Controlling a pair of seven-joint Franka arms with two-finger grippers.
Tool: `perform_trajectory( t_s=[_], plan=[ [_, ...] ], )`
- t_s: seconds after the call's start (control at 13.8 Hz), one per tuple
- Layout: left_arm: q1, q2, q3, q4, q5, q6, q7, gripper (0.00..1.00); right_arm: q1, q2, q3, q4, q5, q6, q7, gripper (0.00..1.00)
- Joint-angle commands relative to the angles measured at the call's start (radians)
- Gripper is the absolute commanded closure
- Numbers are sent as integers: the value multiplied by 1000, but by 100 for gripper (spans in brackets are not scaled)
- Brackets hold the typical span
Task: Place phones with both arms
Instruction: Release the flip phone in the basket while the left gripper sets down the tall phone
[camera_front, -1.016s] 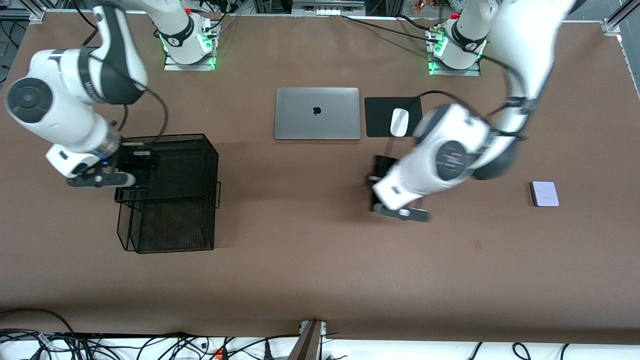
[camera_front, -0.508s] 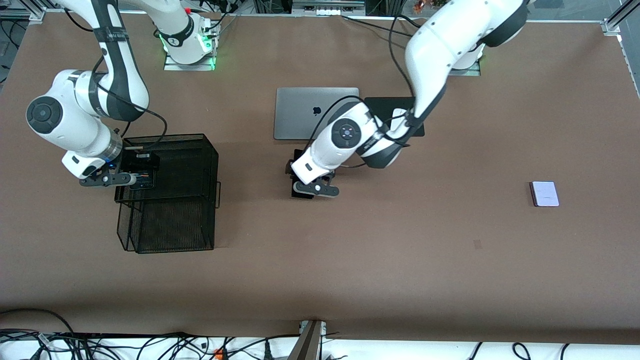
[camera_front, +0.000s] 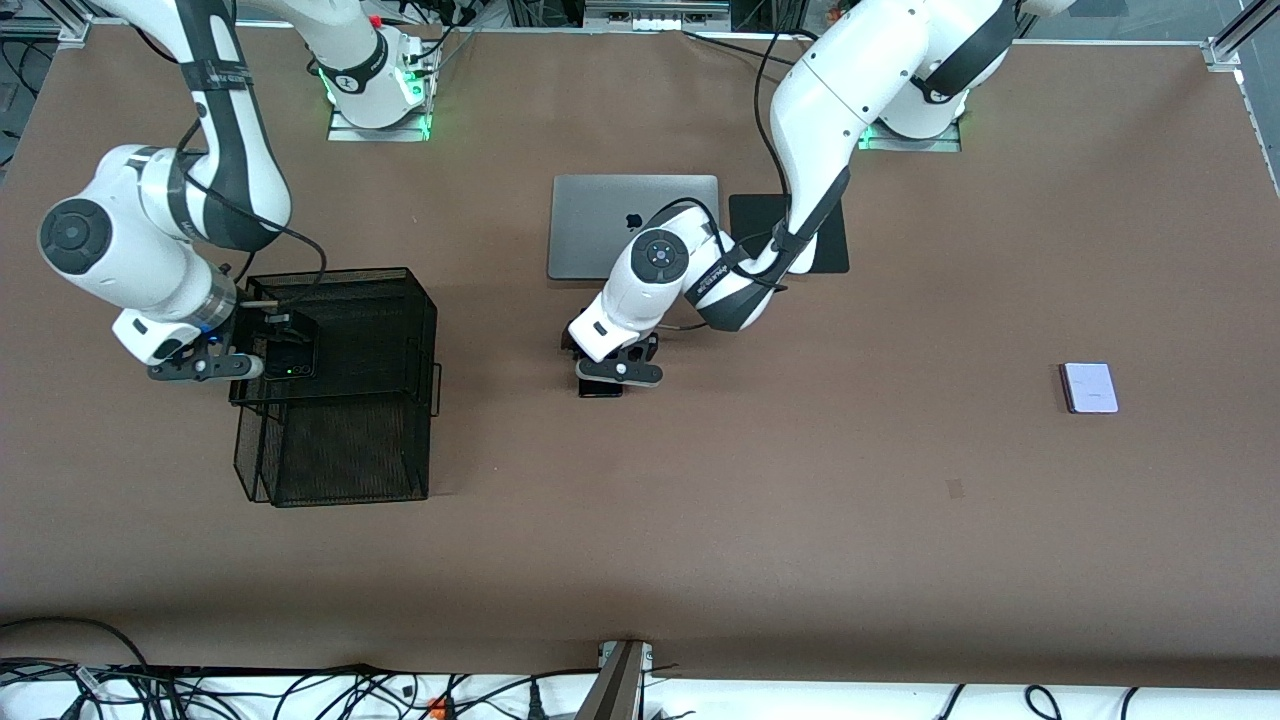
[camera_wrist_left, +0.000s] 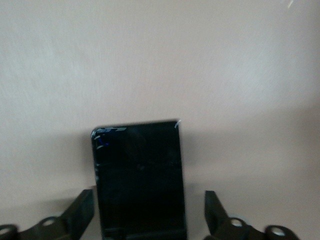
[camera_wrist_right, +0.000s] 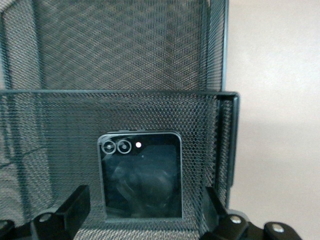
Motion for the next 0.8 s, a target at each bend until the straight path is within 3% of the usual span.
perform_trajectory(
  t_s=[0.0, 0.22, 0.44, 0.58, 0.73],
  plan=[
    [49, -86, 10, -9, -11, -65, -7, 0, -13, -10, -12, 161, 16, -200, 5, 0],
    [157, -210, 10, -8, 3, -336, 13, 0, -13, -10, -21, 304, 4, -374, 10, 0],
    [306, -320, 10, -8, 5, -552, 113, 0, 10, -8, -12, 358, 2, -405, 60, 0],
    [417, -368, 16, -6, 6, -678, 251, 0, 94, -2, -6, 373, 2, -403, 189, 0],
    [541, -387, 22, -15, 23, -703, 358, 0, 198, 22, -6, 386, 15, -393, 368, 0]
  ],
)
